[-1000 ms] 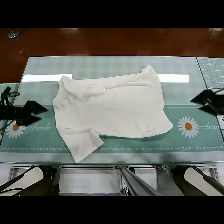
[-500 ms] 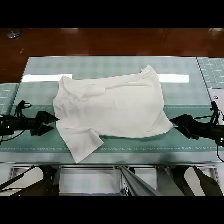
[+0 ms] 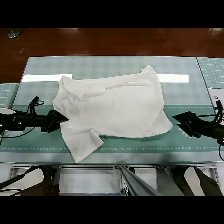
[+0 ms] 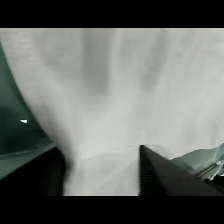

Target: Fold the shirts.

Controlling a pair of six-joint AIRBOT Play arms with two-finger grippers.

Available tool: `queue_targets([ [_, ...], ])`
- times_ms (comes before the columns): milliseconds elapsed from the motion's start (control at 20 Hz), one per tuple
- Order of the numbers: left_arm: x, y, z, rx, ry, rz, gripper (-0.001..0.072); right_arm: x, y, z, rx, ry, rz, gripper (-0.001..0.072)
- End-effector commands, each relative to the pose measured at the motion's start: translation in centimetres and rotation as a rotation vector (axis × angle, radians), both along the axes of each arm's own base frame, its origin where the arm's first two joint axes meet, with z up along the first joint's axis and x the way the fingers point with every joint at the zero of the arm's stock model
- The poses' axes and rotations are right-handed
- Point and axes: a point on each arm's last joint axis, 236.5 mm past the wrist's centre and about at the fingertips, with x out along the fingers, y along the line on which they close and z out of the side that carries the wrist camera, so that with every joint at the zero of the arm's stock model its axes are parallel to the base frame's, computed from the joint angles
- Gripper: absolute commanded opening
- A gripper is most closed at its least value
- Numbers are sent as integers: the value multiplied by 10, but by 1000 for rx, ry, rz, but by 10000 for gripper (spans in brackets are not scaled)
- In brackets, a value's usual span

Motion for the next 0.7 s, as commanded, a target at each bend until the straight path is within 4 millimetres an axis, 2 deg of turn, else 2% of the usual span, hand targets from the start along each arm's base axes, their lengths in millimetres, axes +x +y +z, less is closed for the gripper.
queue_targets([
  [0, -18, -5, 0, -7, 26, -91, 127, 3, -30, 6, -58, -1, -67, 625],
  [50, -20, -7, 2, -16, 28, -101, 25, -3, -35, 2, -73, 22, -67, 625],
  [250, -16, -7, 4, -17, 11, -100, 25, -46, -53, -32, -178, 228, -56, 624],
  [300, -15, -7, 3, -14, 6, -94, 25, -52, -50, -39, -160, 261, -72, 624],
  [500, -6, -5, 3, -7, -16, -63, 25, -52, -17, -54, -87, 270, -3, 619],
  [650, -4, -6, 4, -14, -20, -56, 25, -30, -1, -56, -11, 224, 5, 619],
])
